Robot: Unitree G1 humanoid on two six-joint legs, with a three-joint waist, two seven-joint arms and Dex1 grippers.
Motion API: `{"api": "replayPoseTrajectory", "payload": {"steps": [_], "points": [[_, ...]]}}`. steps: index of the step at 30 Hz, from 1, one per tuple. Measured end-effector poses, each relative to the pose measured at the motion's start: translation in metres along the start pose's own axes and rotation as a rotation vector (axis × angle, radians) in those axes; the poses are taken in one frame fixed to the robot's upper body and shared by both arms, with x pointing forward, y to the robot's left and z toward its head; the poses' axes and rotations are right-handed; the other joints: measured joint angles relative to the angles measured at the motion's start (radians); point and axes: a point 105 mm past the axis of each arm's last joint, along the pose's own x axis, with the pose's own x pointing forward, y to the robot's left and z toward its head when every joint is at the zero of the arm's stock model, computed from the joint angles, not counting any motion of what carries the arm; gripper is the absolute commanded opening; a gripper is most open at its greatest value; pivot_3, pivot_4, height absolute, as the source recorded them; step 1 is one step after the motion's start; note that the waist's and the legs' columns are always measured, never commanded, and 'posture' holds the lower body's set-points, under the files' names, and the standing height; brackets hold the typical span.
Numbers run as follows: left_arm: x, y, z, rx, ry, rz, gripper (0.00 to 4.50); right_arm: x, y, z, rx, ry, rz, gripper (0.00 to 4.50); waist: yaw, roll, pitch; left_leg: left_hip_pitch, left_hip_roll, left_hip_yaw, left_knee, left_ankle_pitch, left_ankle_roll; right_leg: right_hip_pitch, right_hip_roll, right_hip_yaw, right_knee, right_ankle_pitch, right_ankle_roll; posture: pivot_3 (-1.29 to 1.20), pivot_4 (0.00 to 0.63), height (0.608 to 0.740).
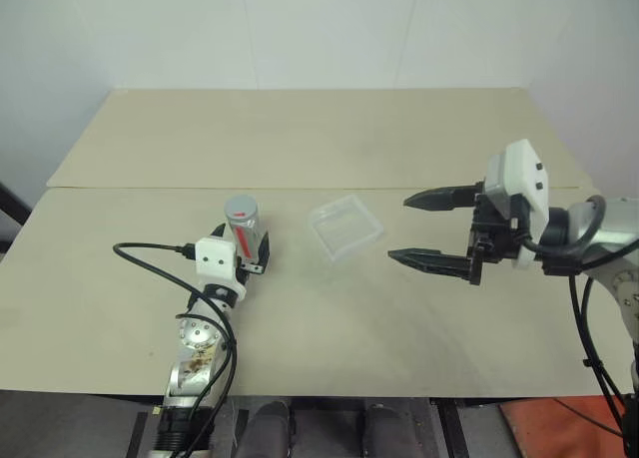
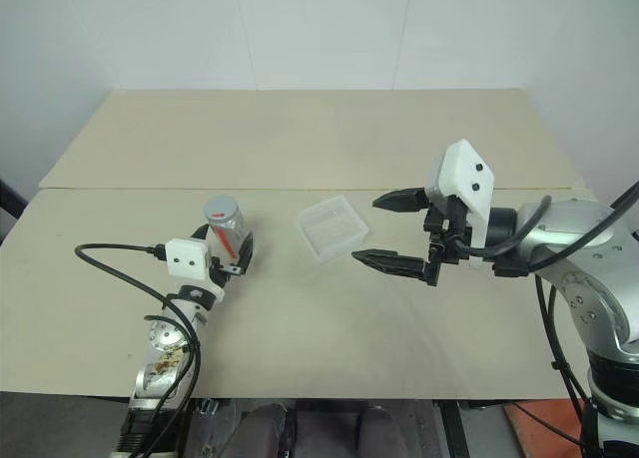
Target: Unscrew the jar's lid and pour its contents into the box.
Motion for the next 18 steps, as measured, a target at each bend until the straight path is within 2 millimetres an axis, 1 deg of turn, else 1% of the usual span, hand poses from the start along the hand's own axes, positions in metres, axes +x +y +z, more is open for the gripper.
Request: {"api": "replayPoseTrajectory", "payload": {"steps": [6, 7, 8, 11, 14, 17, 18], "points": [[0.008, 0.001, -0.001, 0.021, 0.004, 0.032, 4.47, -0.001, -0.001, -0.001, -0.002, 0.009, -0.009, 4.5, 0.0, 0.0, 0.0, 0.0, 0.0, 0.0, 0.0, 0.0, 0.0, 0.0, 0.0, 0.0, 0.0, 0.0, 0.0, 0.0, 0.15, 0.74], [0.008, 0.002, -0.001, 0.027, 0.005, 0.04, 4.06, -0.001, -0.001, -0.001, -0.001, 0.01, -0.009, 4.5, 0.0, 0.0, 0.0, 0.0, 0.0, 0.0, 0.0, 0.0, 0.0, 0.0, 0.0, 0.0, 0.0, 0.0, 0.0, 0.0, 0.15, 0.74], [0.008, 0.002, -0.001, 0.026, 0.007, 0.045, 3.86, -0.001, -0.001, -0.002, 0.001, 0.011, -0.01, 4.5, 0.0, 0.0, 0.0, 0.0, 0.0, 0.0, 0.0, 0.0, 0.0, 0.0, 0.0, 0.0, 0.0, 0.0, 0.0, 0.0, 0.15, 0.74], [0.011, 0.002, -0.005, 0.024, 0.02, 0.043, 2.91, -0.001, -0.002, -0.003, 0.007, 0.015, -0.01, 4.5, 0.0, 0.0, 0.0, 0.0, 0.0, 0.0, 0.0, 0.0, 0.0, 0.0, 0.0, 0.0, 0.0, 0.0, 0.0, 0.0, 0.15, 0.74], [0.014, 0.0, -0.003, 0.025, 0.014, 0.035, 1.97, 0.0, -0.002, -0.005, 0.016, 0.018, -0.007, 4.5, 0.0, 0.0, 0.0, 0.0, 0.0, 0.0, 0.0, 0.0, 0.0, 0.0, 0.0, 0.0, 0.0, 0.0, 0.0, 0.0, 0.15, 0.74], [0.014, 0.001, -0.003, 0.027, 0.014, 0.034, 1.96, 0.001, -0.001, -0.007, 0.021, 0.022, -0.002, 4.5, 0.0, 0.0, 0.0, 0.0, 0.0, 0.0, 0.0, 0.0, 0.0, 0.0, 0.0, 0.0, 0.0, 0.0, 0.0, 0.0, 0.15, 0.74], [0.013, 0.001, -0.003, 0.044, 0.017, 0.01, 1.96, 0.002, -0.001, -0.008, 0.022, 0.023, 0.0, 4.5, 0.0, 0.0, 0.0, 0.0, 0.0, 0.0, 0.0, 0.0, 0.0, 0.0, 0.0, 0.0, 0.0, 0.0, 0.0, 0.0, 0.15, 0.74]]}}
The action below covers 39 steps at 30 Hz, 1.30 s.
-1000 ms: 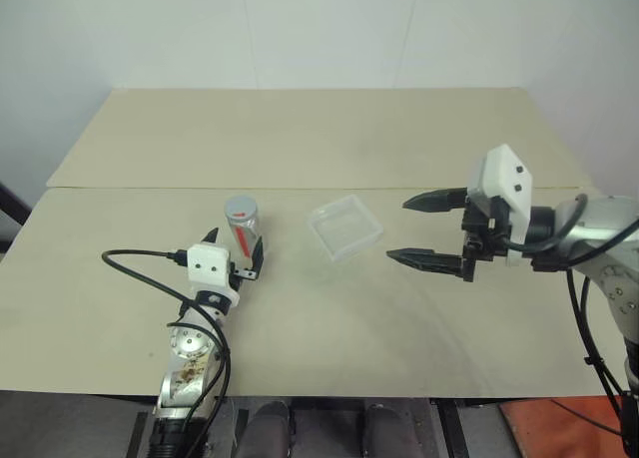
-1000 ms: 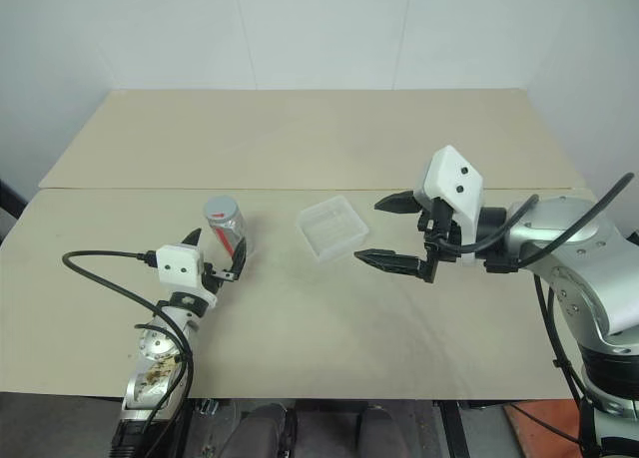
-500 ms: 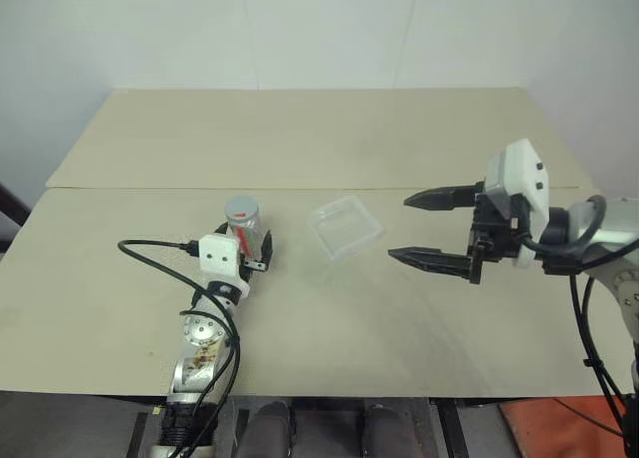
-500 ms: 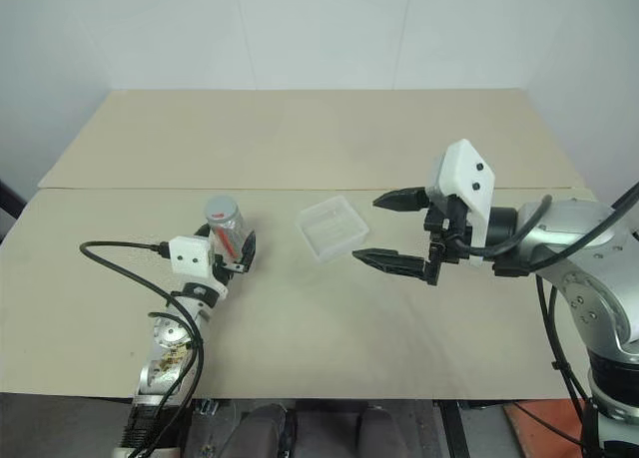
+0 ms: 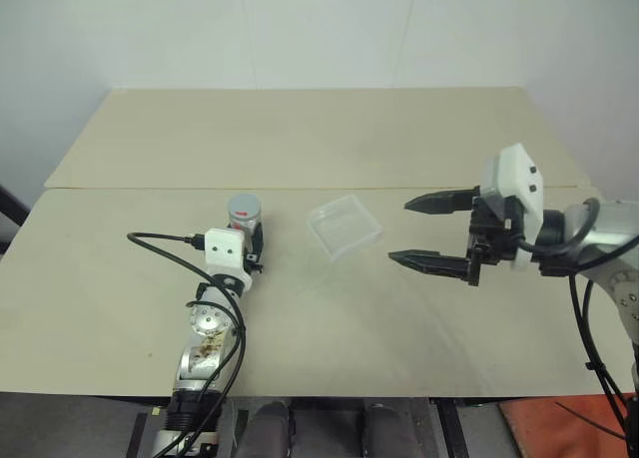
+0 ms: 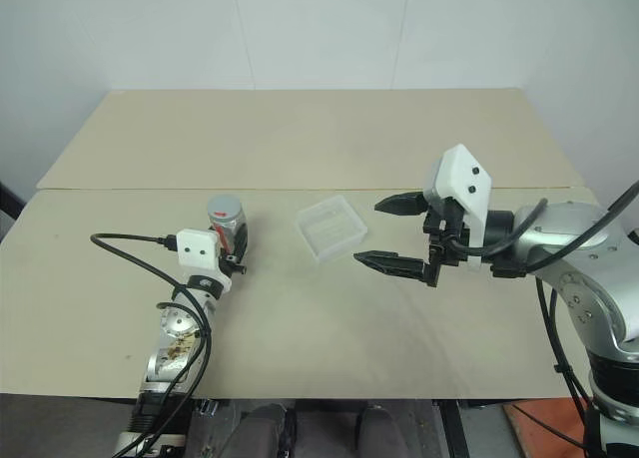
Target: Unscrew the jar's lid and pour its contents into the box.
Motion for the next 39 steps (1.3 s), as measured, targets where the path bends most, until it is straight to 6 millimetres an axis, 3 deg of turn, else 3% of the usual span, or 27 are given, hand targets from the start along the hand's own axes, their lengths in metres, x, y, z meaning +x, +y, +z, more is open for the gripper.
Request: {"api": "replayPoseTrajectory", "payload": {"steps": [6, 12, 17, 21, 27, 38, 39], "points": [[-0.005, 0.0, 0.028, 0.023, -0.002, -0.29, 1.96, 0.02, -0.012, -0.002, 0.043, -0.086, -0.048, 4.5, -0.006, 0.0, 0.0, 0.001, 0.001, 0.0, 0.0, 0.0, -0.001, 0.0, 0.002, 0.001, 0.0, 0.0, 0.0, 0.0, 0.15, 0.74], [-0.016, -0.009, 0.063, -0.109, 0.034, -0.66, 1.96, 0.044, -0.022, 0.006, 0.06, -0.197, -0.042, 4.5, -0.015, 0.0, 0.0, 0.0, 0.001, -0.001, 0.0, 0.001, -0.001, 0.0, 0.002, 0.0, 0.003, 0.0, 0.0, 0.0, 0.15, 0.74], [-0.023, -0.025, 0.09, -0.208, 0.037, -0.937, 1.96, 0.067, -0.019, 0.034, 0.023, -0.302, 0.013, 4.5, -0.025, 0.0, 0.0, 0.0, 0.001, -0.002, 0.0, 0.001, -0.002, -0.001, 0.003, 0.0, 0.005, 0.0, 0.0, 0.0, 0.15, 0.74], [-0.018, -0.038, 0.108, -0.205, -0.001, -1.051, 1.96, 0.084, -0.008, 0.047, 0.017, -0.345, 0.07, 4.5, -0.026, 0.0, 0.0, 0.001, 0.0, -0.003, 0.0, 0.001, -0.002, 0.0, 0.003, -0.001, 0.006, 0.0, 0.0, 0.0, 0.15, 0.74], [-0.017, -0.051, 0.106, -0.203, 0.002, -1.171, 1.96, 0.101, -0.007, 0.046, 0.037, -0.329, 0.065, 4.5, -0.032, 0.0, 0.0, 0.0, 0.0, -0.002, 0.0, 0.003, -0.005, -0.002, 0.003, -0.001, 0.008, 0.0, 0.0, 0.0, 0.15, 0.74], [-0.012, -0.049, 0.1, -0.142, -0.013, -1.176, 1.96, 0.106, -0.011, 0.047, 0.07, -0.308, 0.054, 4.5, -0.033, 0.0, 0.0, 0.0, 0.0, -0.003, 0.0, 0.003, -0.005, -0.003, 0.003, 0.0, 0.008, 0.0, 0.0, 0.0, 0.15, 0.74], [-0.012, -0.049, 0.1, -0.141, -0.015, -1.178, 1.96, 0.106, -0.011, 0.047, 0.074, -0.304, 0.056, 4.33, -0.033, 0.0, 0.0, 0.0, 0.0, -0.003, 0.0, 0.003, -0.005, -0.003, 0.003, 0.0, 0.008, 0.0, 0.0, 0.0, 0.15, 0.74]]}}
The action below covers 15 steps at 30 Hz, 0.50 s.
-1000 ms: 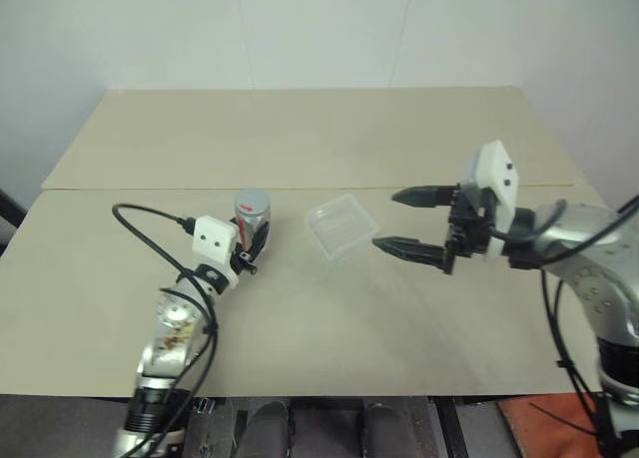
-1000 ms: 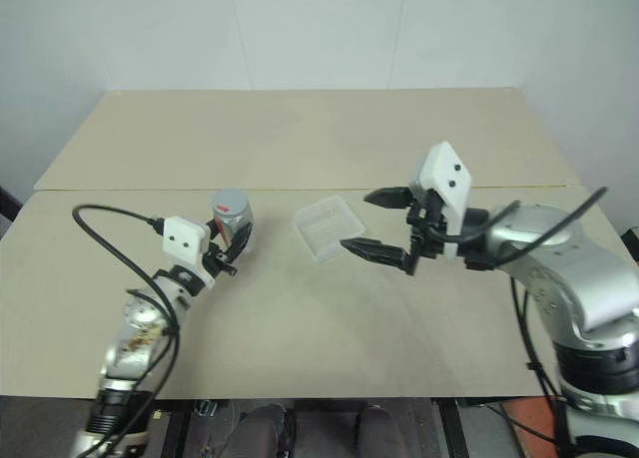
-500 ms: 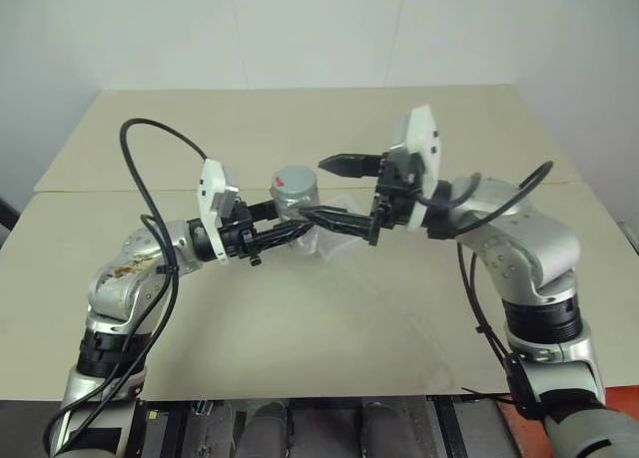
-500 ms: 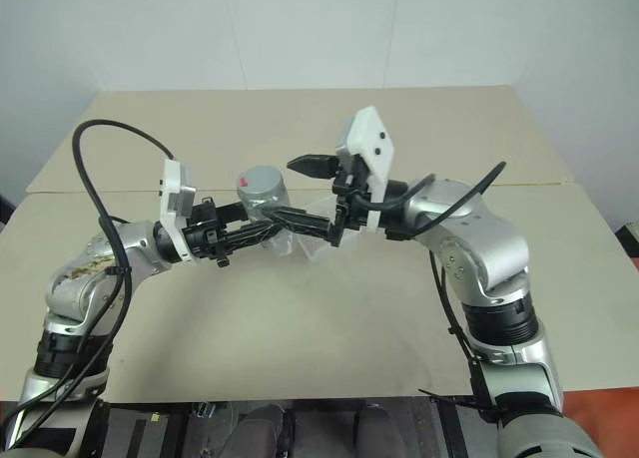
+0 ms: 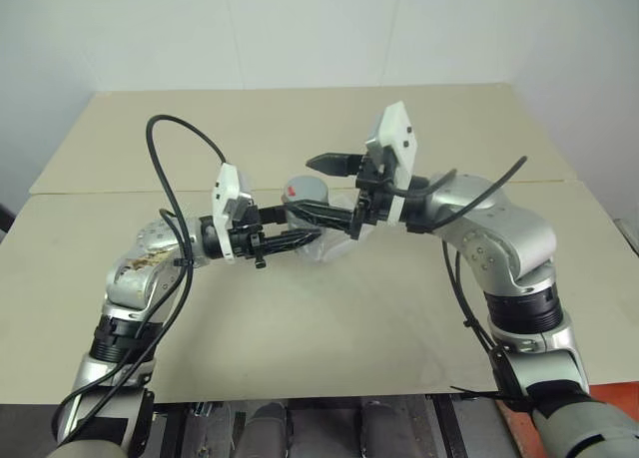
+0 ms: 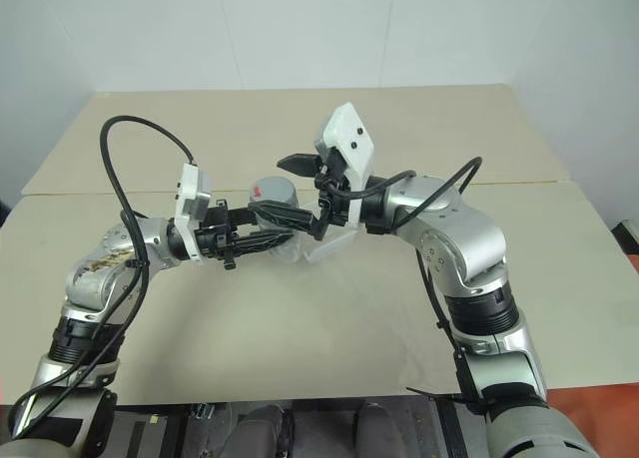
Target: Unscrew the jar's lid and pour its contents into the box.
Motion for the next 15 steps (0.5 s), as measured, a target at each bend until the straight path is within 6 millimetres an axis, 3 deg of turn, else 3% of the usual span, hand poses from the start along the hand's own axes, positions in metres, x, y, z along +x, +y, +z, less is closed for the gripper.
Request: {"api": "replayPoseTrajectory", "payload": {"steps": [6, 15], "points": [[-0.0006, 0.0019, -0.001, 0.044, 0.007, 0.015, 1.96, 0.0011, 0.0049, -0.003, 0.034, 0.014, 0.036, 2.79, -0.001, 0.0, 0.0, 0.0, 0.0, 0.0, 0.0, 0.0, 0.0, 0.0, 0.0, 0.0, 0.0, 0.0, 0.0, 0.0, 0.15, 0.74], [-0.0027, 0.0006, -0.0056, 0.067, 0.006, 0.023, 1.96, 0.0016, 0.0071, -0.0056, 0.054, 0.026, 0.054, 2.79, 0.0, 0.0, 0.0, 0.0, 0.0, 0.0, 0.0, 0.0, 0.0, 0.0, 0.0, 0.0, 0.0, 0.0, 0.0, 0.0, 0.15, 0.74]]}}
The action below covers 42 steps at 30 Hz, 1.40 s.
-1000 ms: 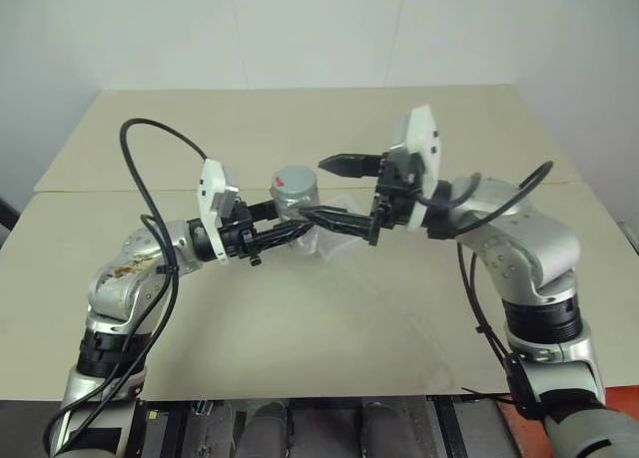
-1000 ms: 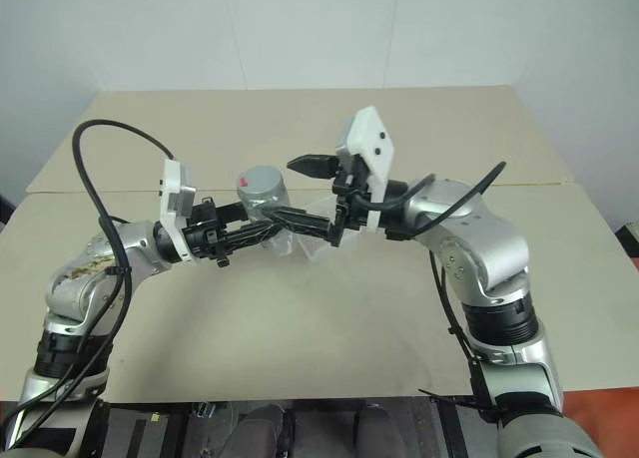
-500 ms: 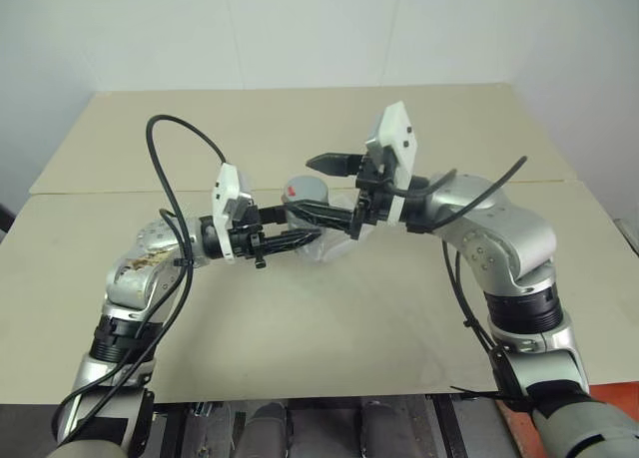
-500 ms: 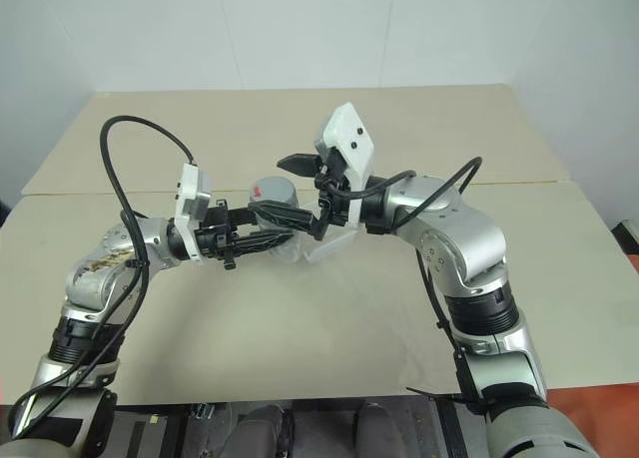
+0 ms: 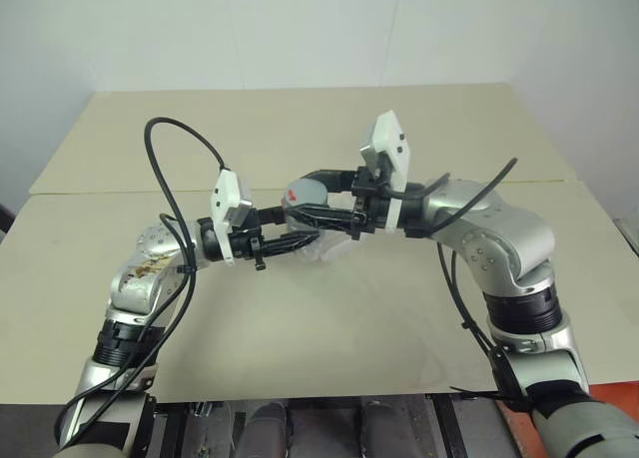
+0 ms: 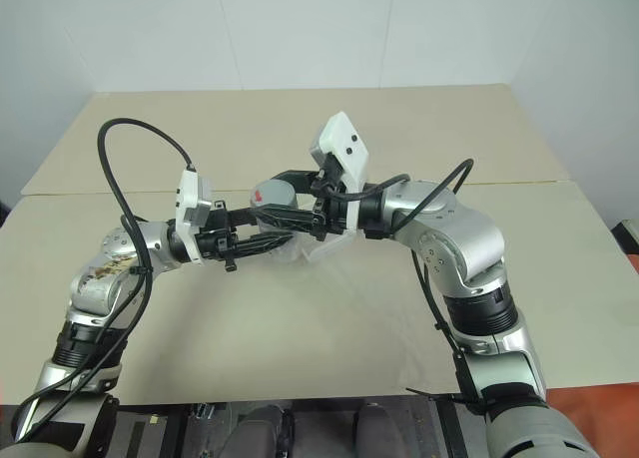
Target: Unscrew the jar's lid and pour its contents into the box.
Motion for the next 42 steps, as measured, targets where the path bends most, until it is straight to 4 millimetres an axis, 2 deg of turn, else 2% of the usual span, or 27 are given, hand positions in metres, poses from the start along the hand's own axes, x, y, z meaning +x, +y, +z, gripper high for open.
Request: {"api": "replayPoseTrajectory", "payload": {"steps": [4, 8, 19, 23, 25, 28, 30, 38, 42], "points": [[0.001, -0.004, -0.001, -0.001, -0.014, -0.037, 1.96, -0.004, 0.003, -0.001, -0.006, 0.005, 0.059, 2.79, 0.0, 0.0, 0.0, 0.0, 0.0, 0.0, 0.0, 0.0, 0.0, 0.0, 0.0, 0.0, 0.0, 0.0, 0.0, 0.0, 0.15, 0.74], [0.002, -0.015, 0.0, -0.009, -0.029, -0.136, 1.96, -0.01, 0.012, -0.001, -0.043, -0.002, 0.198, 2.79, 0.0, 0.0, 0.0, 0.0, 0.0, 0.0, 0.0, 0.0, 0.0, 0.0, 0.0, 0.0, -0.001, 0.0, 0.0, 0.0, 0.15, 0.74], [-0.002, -0.034, 0.004, -0.019, -0.022, -0.35, 1.96, -0.008, 0.028, 0.0, -0.08, -0.024, 0.555, 2.79, -0.02, 0.0, 0.0, 0.0, 0.0, 0.0, 0.0, 0.0, 0.0, 0.0, 0.001, 0.0, 0.0, 0.0, 0.0, 0.0, 0.15, 0.74], [-0.002, -0.038, 0.007, -0.013, -0.019, -0.397, 1.96, -0.006, 0.029, 0.001, -0.09, -0.036, 0.628, 2.79, -0.021, 0.0, 0.0, 0.0, 0.0, -0.001, 0.0, 0.0, 0.0, 0.0, 0.001, -0.001, 0.0, 0.0, 0.0, 0.0, 0.15, 0.74], [-0.002, -0.037, 0.007, -0.012, -0.019, -0.398, 1.96, -0.005, 0.028, 0.0, -0.096, -0.039, 0.636, 2.79, -0.021, 0.0, 0.0, 0.0, 0.0, -0.001, 0.0, 0.0, 0.0, 0.0, 0.0, -0.001, 0.001, 0.0, 0.0, 0.0, 0.15, 0.74], [0.0, -0.037, 0.007, -0.015, -0.025, -0.392, 1.96, -0.002, 0.028, -0.001, -0.114, -0.044, 0.635, 3.75, -0.021, 0.0, 0.0, 0.0, 0.0, -0.001, 0.0, 0.0, 0.0, 0.0, 0.0, -0.001, 0.001, 0.0, 0.0, 0.0, 0.15, 0.74], [0.006, -0.039, 0.011, -0.008, -0.051, -0.401, 1.96, 0.009, 0.035, -0.005, -0.113, -0.037, 0.657, 4.4, -0.021, 0.0, 0.0, 0.0, 0.0, -0.002, 0.0, 0.0, -0.001, 0.0, 0.001, -0.001, 0.001, 0.0, 0.0, 0.0, 0.15, 0.74], [0.001, -0.029, 0.015, 0.0, -0.065, -0.277, 1.96, 0.013, 0.026, 0.0, -0.148, -0.053, 0.505, 4.49, -0.022, 0.0, 0.0, 0.0, 0.0, -0.002, 0.001, 0.001, -0.001, -0.003, 0.0, -0.001, 0.005, 0.0, 0.0, 0.0, 0.15, 0.74], [-0.014, -0.021, 0.004, -0.035, -0.043, -0.149, 1.96, -0.002, 0.015, -0.004, -0.145, -0.053, 0.381, 4.49, -0.021, 0.0, 0.0, -0.001, 0.0, -0.002, 0.0, 0.001, -0.001, -0.003, 0.0, -0.001, 0.005, 0.0, 0.0, 0.0, 0.15, 0.74]]}}
